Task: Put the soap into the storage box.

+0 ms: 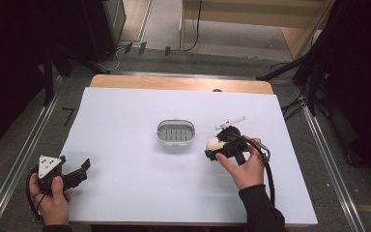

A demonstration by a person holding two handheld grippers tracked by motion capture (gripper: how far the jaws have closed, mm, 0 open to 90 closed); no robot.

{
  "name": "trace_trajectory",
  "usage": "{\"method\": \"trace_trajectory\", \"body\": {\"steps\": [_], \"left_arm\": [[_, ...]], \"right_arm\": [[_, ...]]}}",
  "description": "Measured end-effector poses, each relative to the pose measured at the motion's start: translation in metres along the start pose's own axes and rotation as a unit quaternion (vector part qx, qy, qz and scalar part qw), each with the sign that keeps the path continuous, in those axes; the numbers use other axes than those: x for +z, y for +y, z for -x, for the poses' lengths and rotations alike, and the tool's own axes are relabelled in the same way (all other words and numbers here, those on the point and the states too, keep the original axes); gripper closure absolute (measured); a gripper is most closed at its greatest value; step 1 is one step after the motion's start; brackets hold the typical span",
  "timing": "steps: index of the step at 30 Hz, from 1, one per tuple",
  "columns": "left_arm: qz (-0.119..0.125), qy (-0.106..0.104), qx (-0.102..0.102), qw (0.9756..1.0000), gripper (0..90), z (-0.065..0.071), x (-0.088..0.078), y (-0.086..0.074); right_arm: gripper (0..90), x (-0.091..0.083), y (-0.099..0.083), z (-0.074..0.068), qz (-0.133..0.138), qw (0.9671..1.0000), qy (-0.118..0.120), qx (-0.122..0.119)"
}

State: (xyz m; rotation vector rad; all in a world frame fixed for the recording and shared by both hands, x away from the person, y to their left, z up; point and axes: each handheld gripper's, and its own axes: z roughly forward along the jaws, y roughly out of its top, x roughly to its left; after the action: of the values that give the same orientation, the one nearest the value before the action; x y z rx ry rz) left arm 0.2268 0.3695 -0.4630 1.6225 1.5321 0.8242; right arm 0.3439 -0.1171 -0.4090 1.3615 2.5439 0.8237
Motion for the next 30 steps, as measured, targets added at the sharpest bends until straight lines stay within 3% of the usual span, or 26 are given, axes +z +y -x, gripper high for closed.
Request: {"method": "trace_trajectory", "body": {"steps": [30], "left_arm": [[-0.001,0.0,0.0,1.0,14.1,0.0,0.0,0.0]], "right_arm": [[24.6,0.01,0.039,-0.028,0.003,0.9995,0.02,-0.026]]}}
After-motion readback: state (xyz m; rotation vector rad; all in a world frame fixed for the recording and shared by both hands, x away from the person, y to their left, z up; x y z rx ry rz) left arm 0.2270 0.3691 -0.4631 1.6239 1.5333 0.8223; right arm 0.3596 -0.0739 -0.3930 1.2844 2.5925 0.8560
